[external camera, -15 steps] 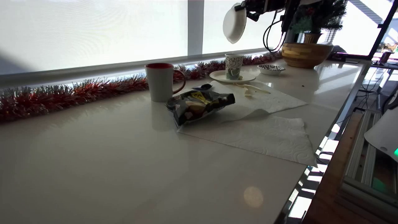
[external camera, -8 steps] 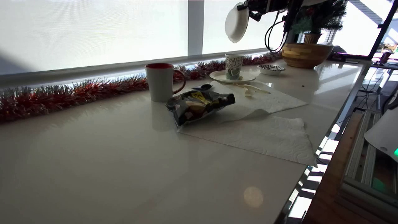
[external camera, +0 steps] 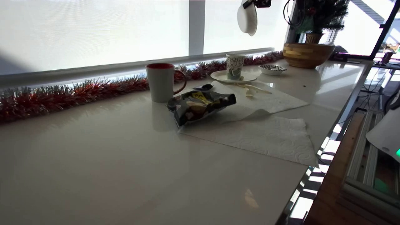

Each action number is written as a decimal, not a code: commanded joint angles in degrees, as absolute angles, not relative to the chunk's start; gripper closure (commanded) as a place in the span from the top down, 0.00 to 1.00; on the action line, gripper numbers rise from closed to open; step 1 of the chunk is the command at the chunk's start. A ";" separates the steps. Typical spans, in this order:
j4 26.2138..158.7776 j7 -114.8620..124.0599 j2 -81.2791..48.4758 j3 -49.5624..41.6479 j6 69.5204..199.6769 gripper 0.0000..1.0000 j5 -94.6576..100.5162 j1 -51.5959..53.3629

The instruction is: Pick up the bowl with content, empty its content into the cup and place the bowl on top of the other bowl

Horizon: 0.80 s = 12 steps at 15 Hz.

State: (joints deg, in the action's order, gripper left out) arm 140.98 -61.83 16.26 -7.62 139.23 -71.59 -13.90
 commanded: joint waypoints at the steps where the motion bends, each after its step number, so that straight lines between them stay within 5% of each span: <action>1: 142.78 -54.78 15.88 -5.94 148.62 0.01 -61.07 -13.41; 12: 146.80 -40.14 -5.41 -9.33 178.15 0.01 -32.05 -16.77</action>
State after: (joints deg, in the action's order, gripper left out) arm 146.79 -48.08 0.75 -6.10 171.76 -43.25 -17.50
